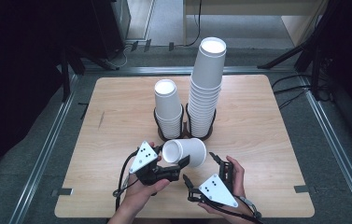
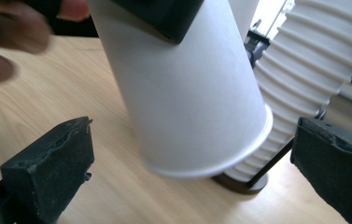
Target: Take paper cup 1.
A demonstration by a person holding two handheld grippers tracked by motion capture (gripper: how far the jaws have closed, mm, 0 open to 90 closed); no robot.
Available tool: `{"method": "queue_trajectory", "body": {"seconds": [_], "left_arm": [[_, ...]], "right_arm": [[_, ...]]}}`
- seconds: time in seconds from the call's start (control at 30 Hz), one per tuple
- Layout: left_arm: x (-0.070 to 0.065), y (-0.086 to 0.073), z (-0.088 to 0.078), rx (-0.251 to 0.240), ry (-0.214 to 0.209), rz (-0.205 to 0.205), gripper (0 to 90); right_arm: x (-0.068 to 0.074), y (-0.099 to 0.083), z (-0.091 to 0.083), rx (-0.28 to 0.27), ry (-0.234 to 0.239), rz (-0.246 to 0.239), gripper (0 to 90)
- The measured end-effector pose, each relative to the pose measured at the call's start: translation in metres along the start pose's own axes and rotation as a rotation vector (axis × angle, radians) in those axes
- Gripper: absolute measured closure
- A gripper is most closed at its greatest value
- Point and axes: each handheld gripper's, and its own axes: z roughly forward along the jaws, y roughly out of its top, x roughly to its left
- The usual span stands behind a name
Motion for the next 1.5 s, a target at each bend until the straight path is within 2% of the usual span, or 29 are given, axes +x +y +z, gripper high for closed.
{"method": "queue_trajectory", "body": {"seconds": [0.1, 0.13, 0.2, 0.43, 0.47, 0.5, 0.53, 0.57, 0.7, 0.73, 0.77, 0.83, 0.87, 1.0, 1.03, 1.07, 1.1, 1.13, 1.17, 1.2, 1.23, 1.27, 1.3, 1.33, 1.37, 1.4, 1.43, 1.47, 1.5], "left_arm": [[0.001, -0.003, 0.001, -0.031, 0.002, 0.003, 22.2], [0.001, -0.003, 0.001, -0.031, 0.002, 0.003, 22.2], [0.002, -0.004, 0.000, -0.057, 0.041, 0.010, 22.2], [0.007, -0.007, -0.002, -0.116, 0.070, -0.001, 22.3], [0.008, -0.007, -0.002, -0.128, 0.075, -0.001, 22.3], [0.009, -0.008, -0.002, -0.152, 0.063, -0.017, 22.3], [0.009, -0.008, -0.002, -0.152, 0.063, -0.017, 22.3], [0.008, -0.008, -0.002, -0.158, 0.070, -0.012, 22.3], [0.007, -0.010, 0.000, -0.169, 0.056, -0.002, 22.4], [0.006, -0.011, 0.000, -0.170, 0.055, 0.003, 22.3], [0.005, -0.011, 0.001, -0.171, 0.052, 0.009, 22.3], [0.003, -0.013, 0.002, -0.174, 0.049, 0.020, 22.3], [0.003, -0.013, 0.002, -0.174, 0.049, 0.020, 22.3], [0.001, -0.016, 0.003, -0.198, 0.045, 0.008, 22.3], [0.001, -0.016, 0.003, -0.198, 0.045, 0.008, 22.3], [0.001, -0.017, 0.003, -0.206, 0.048, 0.005, 22.3], [0.001, -0.017, 0.003, -0.212, 0.052, 0.006, 22.3], [0.001, -0.017, 0.003, -0.212, 0.052, 0.006, 22.3], [0.001, -0.018, 0.003, -0.215, 0.052, 0.009, 22.3], [0.001, -0.019, 0.004, -0.222, 0.056, 0.012, 22.3], [0.001, -0.019, 0.004, -0.222, 0.056, 0.013, 22.3], [0.001, -0.019, 0.004, -0.222, 0.056, 0.013, 22.3], [0.000, -0.019, 0.004, -0.224, 0.055, 0.013, 22.3], [0.000, -0.020, 0.004, -0.226, 0.055, 0.015, 22.3], [-0.002, -0.020, 0.005, -0.231, 0.053, 0.018, 22.3], [-0.002, -0.020, 0.005, -0.231, 0.053, 0.018, 22.3], [-0.003, -0.021, 0.005, -0.236, 0.051, 0.029, 22.3], [-0.003, -0.022, 0.005, -0.237, 0.047, 0.033, 22.3], [-0.003, -0.022, 0.005, -0.237, 0.047, 0.033, 22.3]], "right_arm": [[-0.002, 0.002, -0.006, 0.019, 0.025, 0.072, 0.6], [-0.002, 0.002, -0.006, 0.019, 0.025, 0.072, 0.6], [-0.003, 0.006, -0.012, 0.016, 0.046, 0.151, 0.8], [-0.013, 0.013, -0.022, 0.007, 0.081, 0.375, 6.1], [-0.013, 0.013, -0.022, 0.007, 0.081, 0.375, 6.1], [-0.016, 0.013, -0.023, 0.013, 0.092, 0.453, 6.5], [-0.016, 0.013, -0.023, 0.013, 0.092, 0.453, 6.5], [-0.017, 0.014, -0.023, 0.014, 0.093, 0.485, 6.5], [-0.023, 0.017, -0.024, 0.026, 0.107, 0.708, 3.6], [-0.025, 0.018, -0.023, 0.021, 0.109, 0.781, 3.0], [-0.028, 0.019, -0.023, 0.018, 0.115, 0.897, 2.6], [-0.032, 0.019, -0.023, 0.016, 0.127, 1.006, 1.8], [-0.032, 0.019, -0.023, 0.016, 0.127, 1.006, 1.8], [-0.035, 0.021, -0.020, 0.015, 0.177, 1.247, 0.0], [-0.035, 0.021, -0.020, 0.015, 0.177, 1.247, 0.0], [-0.034, 0.022, -0.019, 0.021, 0.174, 1.293, 0.0], [-0.034, 0.022, -0.018, 0.027, 0.183, 1.382, 0.0], [-0.034, 0.022, -0.018, 0.027, 0.183, 1.382, 0.0], [-0.034, 0.022, -0.016, 0.030, 0.184, 1.424, 0.0], [-0.034, 0.021, -0.013, 0.033, 0.189, 1.505, 0.0], [-0.034, 0.021, -0.012, 0.033, 0.190, 1.538, 0.0], [-0.034, 0.021, -0.012, 0.033, 0.190, 1.538, 0.0], [-0.035, 0.018, -0.007, 0.038, 0.212, 1.636, 0.0], [-0.035, 0.018, -0.007, 0.038, 0.212, 1.636, 0.0], [-0.035, 0.017, -0.004, 0.051, 0.224, 1.710, 0.0], [-0.035, 0.017, -0.004, 0.051, 0.224, 1.710, 0.0], [-0.035, 0.014, 0.001, 0.060, 0.249, 1.808, 0.0], [-0.035, 0.012, 0.003, 0.062, 0.268, 1.851, 0.0], [-0.035, 0.012, 0.003, 0.062, 0.268, 1.851, 0.0]]}}
